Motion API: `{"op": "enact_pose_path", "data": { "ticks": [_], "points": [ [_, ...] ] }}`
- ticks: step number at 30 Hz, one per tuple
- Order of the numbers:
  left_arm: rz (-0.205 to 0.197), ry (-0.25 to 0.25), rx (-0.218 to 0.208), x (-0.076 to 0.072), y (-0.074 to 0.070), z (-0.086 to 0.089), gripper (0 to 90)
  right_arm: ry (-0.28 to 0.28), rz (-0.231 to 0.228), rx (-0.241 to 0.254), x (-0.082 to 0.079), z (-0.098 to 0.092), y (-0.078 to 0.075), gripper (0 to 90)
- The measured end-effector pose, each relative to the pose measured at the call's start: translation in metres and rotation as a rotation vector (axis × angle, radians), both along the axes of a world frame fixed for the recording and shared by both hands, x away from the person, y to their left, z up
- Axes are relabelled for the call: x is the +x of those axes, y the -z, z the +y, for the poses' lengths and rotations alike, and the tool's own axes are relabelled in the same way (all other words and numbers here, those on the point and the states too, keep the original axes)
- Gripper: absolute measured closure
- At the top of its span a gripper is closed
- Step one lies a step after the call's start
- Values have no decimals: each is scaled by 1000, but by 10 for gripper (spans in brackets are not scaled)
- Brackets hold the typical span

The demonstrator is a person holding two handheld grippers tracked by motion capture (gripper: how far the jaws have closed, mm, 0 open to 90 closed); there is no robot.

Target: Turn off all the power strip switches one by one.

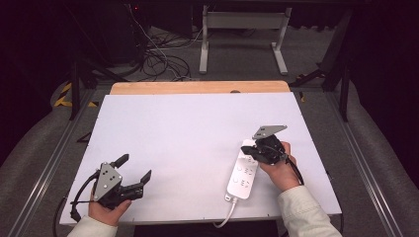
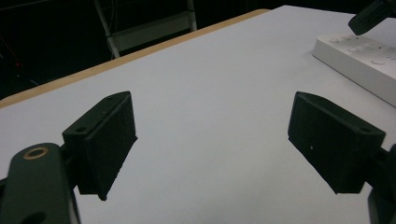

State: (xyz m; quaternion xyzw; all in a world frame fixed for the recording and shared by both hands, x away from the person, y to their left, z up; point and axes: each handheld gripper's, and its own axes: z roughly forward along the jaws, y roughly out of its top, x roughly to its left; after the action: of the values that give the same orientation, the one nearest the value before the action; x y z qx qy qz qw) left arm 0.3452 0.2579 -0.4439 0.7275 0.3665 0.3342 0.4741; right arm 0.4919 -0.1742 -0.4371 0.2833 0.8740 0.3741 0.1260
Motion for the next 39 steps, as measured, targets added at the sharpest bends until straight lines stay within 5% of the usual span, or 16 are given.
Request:
{"op": "enact_pose_path", "data": {
  "ticks": [28,39],
  "points": [
    [0,1,0,0,0,0,157,-2,53,-53,3,5,14,900],
    [-1,1,0,0,0,0,157,11,39,-73,2,6,15,900]
  ]
}}
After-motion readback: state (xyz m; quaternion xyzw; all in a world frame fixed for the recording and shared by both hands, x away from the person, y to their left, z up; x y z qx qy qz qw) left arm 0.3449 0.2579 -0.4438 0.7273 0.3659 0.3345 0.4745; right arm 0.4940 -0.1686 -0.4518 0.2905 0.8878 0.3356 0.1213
